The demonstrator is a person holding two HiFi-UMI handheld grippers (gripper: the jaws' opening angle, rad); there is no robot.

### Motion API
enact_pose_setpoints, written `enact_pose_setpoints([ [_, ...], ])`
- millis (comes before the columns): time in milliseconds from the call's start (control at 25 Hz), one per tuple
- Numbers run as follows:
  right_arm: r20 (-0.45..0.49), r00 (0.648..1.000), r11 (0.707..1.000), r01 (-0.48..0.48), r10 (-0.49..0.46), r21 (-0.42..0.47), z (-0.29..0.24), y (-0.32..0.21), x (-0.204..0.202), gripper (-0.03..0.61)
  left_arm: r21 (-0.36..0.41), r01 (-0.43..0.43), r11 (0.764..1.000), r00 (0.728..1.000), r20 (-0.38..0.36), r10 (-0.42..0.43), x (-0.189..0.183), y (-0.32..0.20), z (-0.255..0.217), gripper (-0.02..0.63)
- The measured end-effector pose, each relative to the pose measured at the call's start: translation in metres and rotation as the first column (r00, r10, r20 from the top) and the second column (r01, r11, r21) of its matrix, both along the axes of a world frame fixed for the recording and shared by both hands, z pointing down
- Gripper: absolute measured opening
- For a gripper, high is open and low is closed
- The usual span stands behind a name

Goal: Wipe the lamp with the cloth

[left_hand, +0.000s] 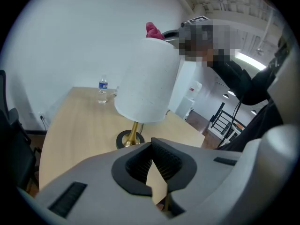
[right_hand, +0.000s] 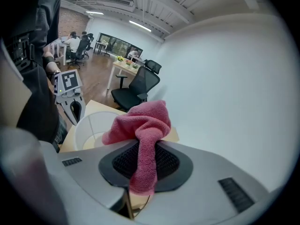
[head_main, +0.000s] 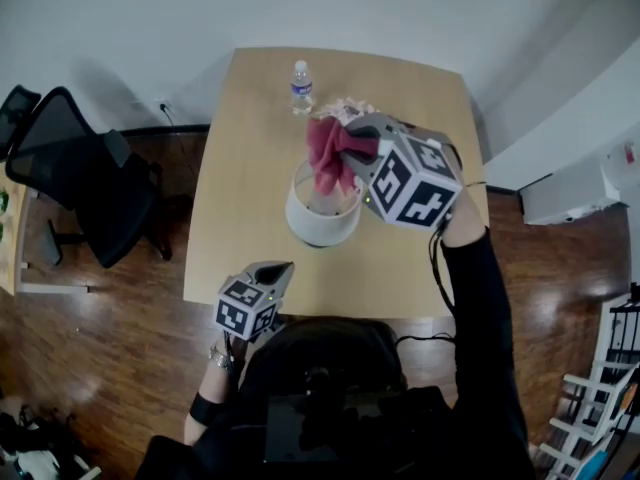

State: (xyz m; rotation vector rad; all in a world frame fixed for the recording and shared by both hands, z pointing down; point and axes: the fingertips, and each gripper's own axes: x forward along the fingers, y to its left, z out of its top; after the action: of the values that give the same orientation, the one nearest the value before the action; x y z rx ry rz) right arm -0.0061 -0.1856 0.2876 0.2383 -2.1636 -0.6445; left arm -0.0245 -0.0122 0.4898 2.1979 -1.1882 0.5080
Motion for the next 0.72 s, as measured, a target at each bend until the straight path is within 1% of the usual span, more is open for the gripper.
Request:
enact_pose_setpoints([
  [120, 0.007, 0.999, 0.999, 0.036, -0.036, 0.011, -0.002, -0.003, -0.027, 0.069, -0.015, 0.040, 0.999, 0.999, 0.001, -0.040, -0.014, 0.003, 0.002, 0.002],
  [200, 0.005, 0.997, 0.996, 0.082, -0.082, 0.022, -0.007, 0.003, -0.046, 0.069, -0.014, 0.064, 0.998, 0.998, -0.001, -0.064, -0.021, 0.004, 0.002, 0.002],
  [280, 0.005, 0.992, 0.991, 0.129, -0.129, 0.023, -0.011, 0.013, -0.061, 0.069, -0.012, 0.084, 0.996, 0.996, -0.001, -0.084, -0.028, 0.006, 0.001, 0.002],
  [400, 0.001, 0.979, 0.979, 0.203, -0.203, 0.001, -0.013, 0.036, -0.078, 0.069, -0.011, 0.103, 0.995, 0.995, -0.002, -0.103, -0.035, 0.008, 0.000, 0.002],
  [560, -0.033, 0.958, 0.959, 0.282, -0.284, -0.038, -0.007, 0.067, -0.088, 0.069, -0.003, 0.095, 0.995, 0.995, -0.008, -0.095, -0.039, 0.008, -0.001, 0.002],
  [720, -0.055, 0.944, 0.945, 0.321, -0.325, -0.069, -0.004, 0.094, -0.079, 0.069, 0.008, 0.056, 0.998, 0.998, -0.013, -0.056, -0.038, 0.006, -0.001, 0.002],
])
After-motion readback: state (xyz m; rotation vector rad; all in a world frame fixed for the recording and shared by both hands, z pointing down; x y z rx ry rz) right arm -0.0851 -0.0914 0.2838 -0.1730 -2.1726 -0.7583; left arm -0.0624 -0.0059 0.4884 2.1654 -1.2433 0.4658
